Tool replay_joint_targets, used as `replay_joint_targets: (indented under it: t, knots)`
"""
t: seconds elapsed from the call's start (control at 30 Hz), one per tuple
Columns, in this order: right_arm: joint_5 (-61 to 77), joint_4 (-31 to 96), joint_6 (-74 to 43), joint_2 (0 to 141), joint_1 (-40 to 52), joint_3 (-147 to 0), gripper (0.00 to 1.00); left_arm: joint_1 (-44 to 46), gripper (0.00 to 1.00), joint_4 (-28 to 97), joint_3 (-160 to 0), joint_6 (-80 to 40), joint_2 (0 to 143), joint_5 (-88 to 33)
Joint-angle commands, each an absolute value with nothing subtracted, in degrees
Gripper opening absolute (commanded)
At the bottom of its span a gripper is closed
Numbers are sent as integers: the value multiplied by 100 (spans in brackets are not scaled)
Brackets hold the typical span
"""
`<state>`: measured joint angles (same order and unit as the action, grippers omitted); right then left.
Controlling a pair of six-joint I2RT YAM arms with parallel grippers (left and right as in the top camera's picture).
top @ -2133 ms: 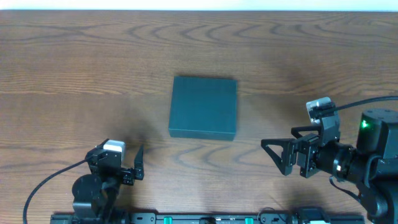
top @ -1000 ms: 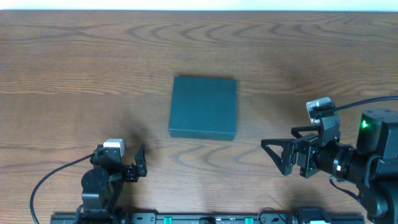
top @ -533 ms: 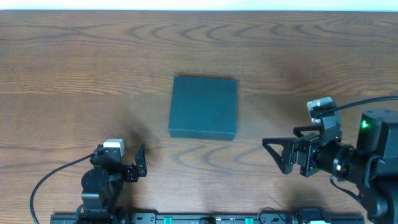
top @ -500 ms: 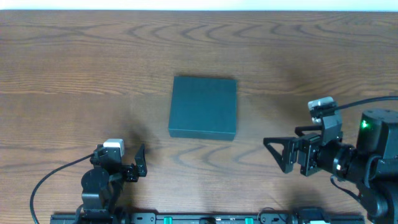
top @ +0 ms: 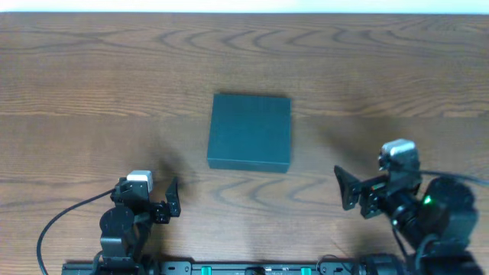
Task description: Pack container
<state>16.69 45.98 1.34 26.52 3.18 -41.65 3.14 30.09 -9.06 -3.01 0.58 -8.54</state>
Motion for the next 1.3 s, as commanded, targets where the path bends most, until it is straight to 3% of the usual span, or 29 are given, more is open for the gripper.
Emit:
replay_joint_targets:
  t: [0.0,0.47,1.27]
  knots:
    - [1498,4370,285,2088,342,-3361,99,292,95,2995,-823,-342,21,-792]
    - [1546,4132,217,202,340,-1232,99,292,95,2995,-823,-342,21,-792]
    - [1586,4134,222,30,344,-965,99,292,95,2995,-825,-342,21,-792]
